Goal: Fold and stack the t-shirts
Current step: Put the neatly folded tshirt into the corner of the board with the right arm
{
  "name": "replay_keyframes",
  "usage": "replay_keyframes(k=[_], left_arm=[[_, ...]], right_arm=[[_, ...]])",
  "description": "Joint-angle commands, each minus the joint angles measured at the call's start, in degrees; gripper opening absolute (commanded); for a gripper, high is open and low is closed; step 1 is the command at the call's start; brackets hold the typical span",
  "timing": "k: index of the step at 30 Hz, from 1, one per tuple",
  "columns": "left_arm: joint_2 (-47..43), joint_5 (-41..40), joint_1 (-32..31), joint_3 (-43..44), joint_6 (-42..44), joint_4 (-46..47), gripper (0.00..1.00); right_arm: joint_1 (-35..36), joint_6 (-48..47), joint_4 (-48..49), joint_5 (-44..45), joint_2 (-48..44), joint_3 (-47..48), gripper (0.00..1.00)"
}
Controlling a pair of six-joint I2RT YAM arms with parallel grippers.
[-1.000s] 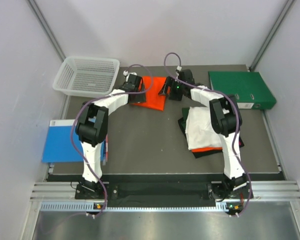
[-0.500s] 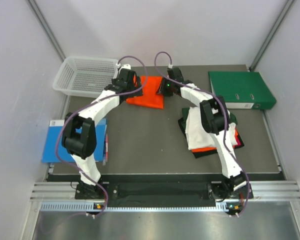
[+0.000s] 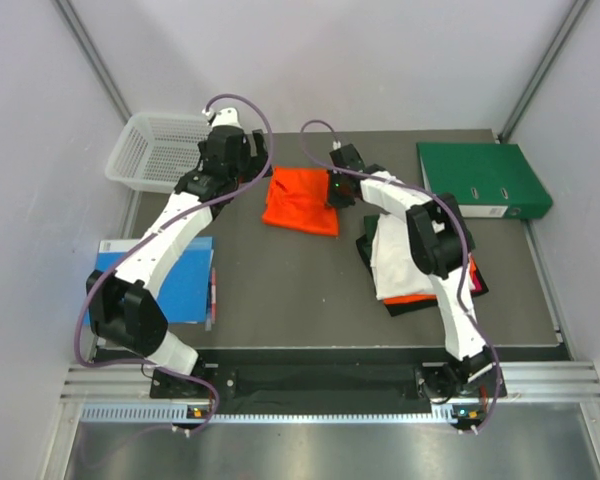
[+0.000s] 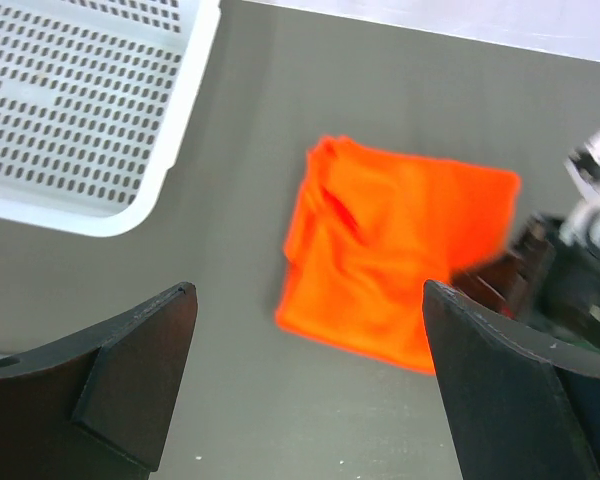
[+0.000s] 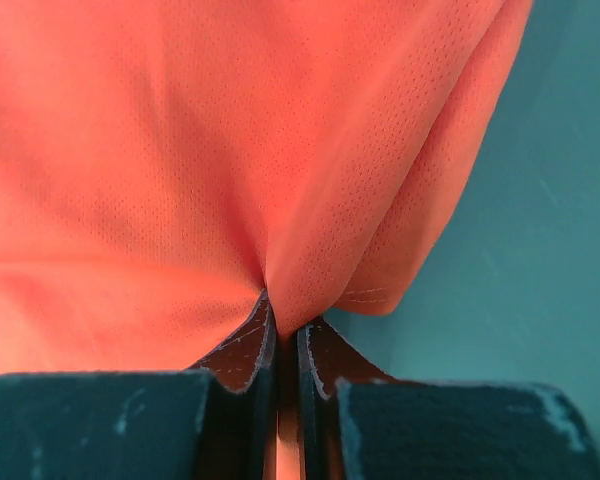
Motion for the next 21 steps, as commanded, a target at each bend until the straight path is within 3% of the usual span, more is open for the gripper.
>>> replay_keyframes(k=[1,15,21], left_arm=[[-2.97,-1.97,0.84,-2.03,0.58,-0.91,0.99],[-2.97,-0.74,1.46,-5.37,-0.21,-0.56,0.99],[-1.92,0.22,1.55,-6.25,-0.56,-0.21,0.99]], right_arm=[[0.38,-7.07,-7.23,5.32,-9.38,-7.12,0.00],[0.82,-13.15,-13.92,4.97,-26.17,-7.04,0.00],[0.74,-13.68,-17.52,7.69,-33.90,-11.60,0.00]])
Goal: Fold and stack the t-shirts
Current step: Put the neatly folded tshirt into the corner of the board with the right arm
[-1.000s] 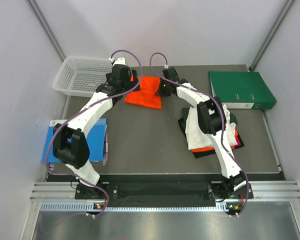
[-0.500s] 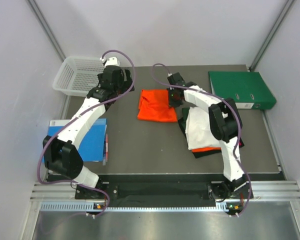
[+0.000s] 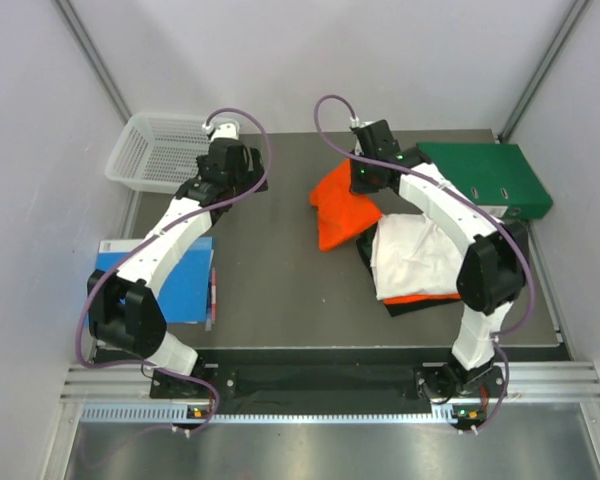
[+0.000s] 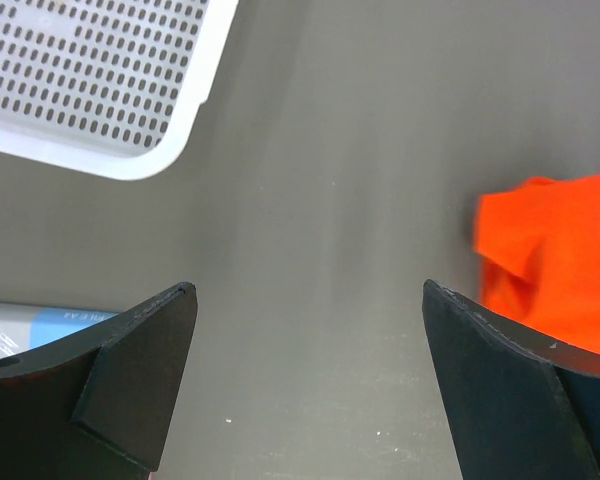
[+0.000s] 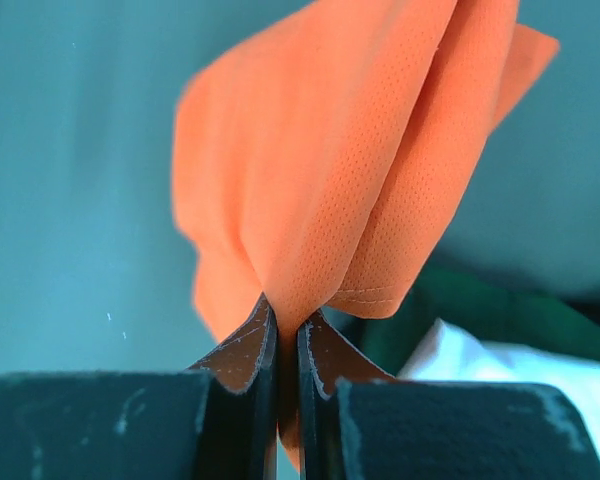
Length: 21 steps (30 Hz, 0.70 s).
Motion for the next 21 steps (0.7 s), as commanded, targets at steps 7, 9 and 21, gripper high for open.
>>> replay_keyframes(k=[7,9,21], left_arm=[[0.95,2.00,0.43,-1.16,-1.16,2.22,0.99],[1.39,2.18,0.34,-1.16,-1.42,2.39,0.99],[3.42,3.32,0.34,-1.51,-1.86,3.10,0.99]], right_arm=[[-0.28,-0.04,-5.29,4.60,-17.41,-10.21,0.00],[-0.45,0.23,-5.64,4.95,-20.66,-11.87,0.00],[-9.58,1.72,-7.93,5.40,-34.38,-28.21,0.00]])
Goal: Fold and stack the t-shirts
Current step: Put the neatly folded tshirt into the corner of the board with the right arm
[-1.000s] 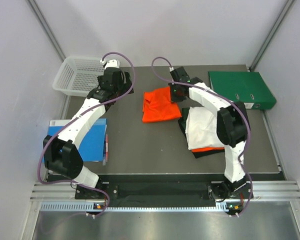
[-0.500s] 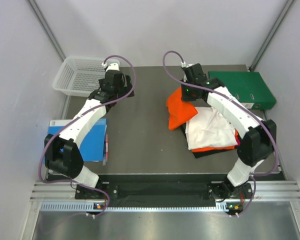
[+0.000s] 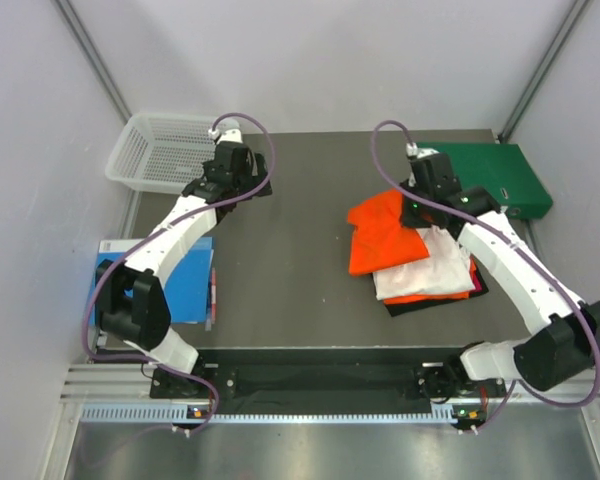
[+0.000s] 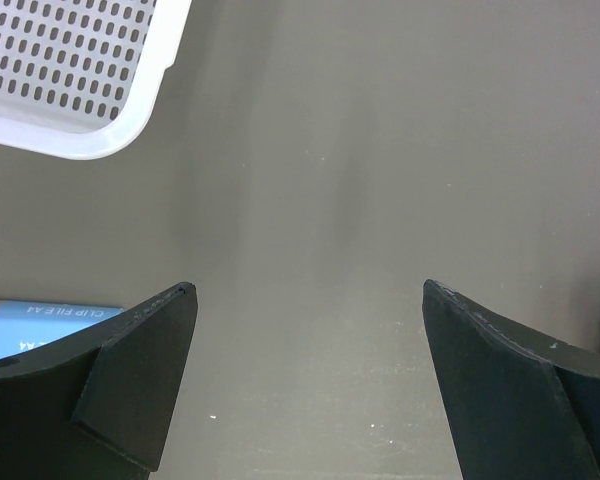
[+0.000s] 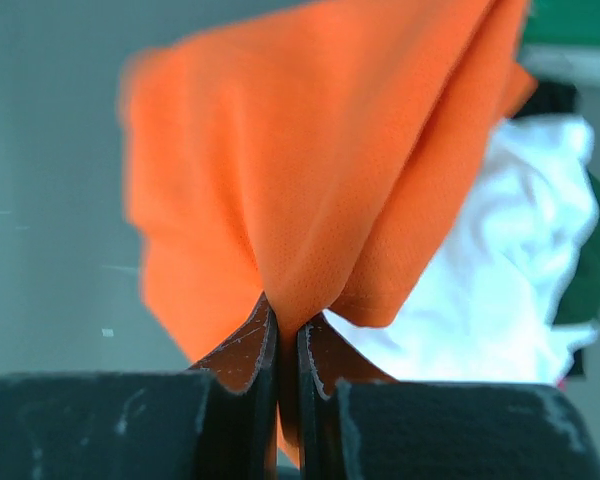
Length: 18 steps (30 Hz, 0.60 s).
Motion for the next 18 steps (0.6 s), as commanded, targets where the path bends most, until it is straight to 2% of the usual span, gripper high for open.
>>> replay_keyframes(k=[1,5,9,18], left_arm=[[0.73,0.52,0.15,-0.49,-0.48,2.77,0.99],[1.52,0.96,0.15,-0.84,-0.66,3.21,0.99],[2.57,2.45,0.15,-0.49,-1.01,3.21,0.99],[4.42,7.29,-0.64,-0.14,-1.89,3.65,0.99]], right_arm=[[-6.90,0.33,0.00,-0.92,-5.33,-6.67,0.00],[-14.27,-0.65,0.44,-1.02,-8.32,-11.34,0.00],[-17.36,-0.03,0.97,-1.10,-8.50,-13.62,0.00],[-18.78,0.76,-0.96,3.02,-7.98,-15.65,0.00]])
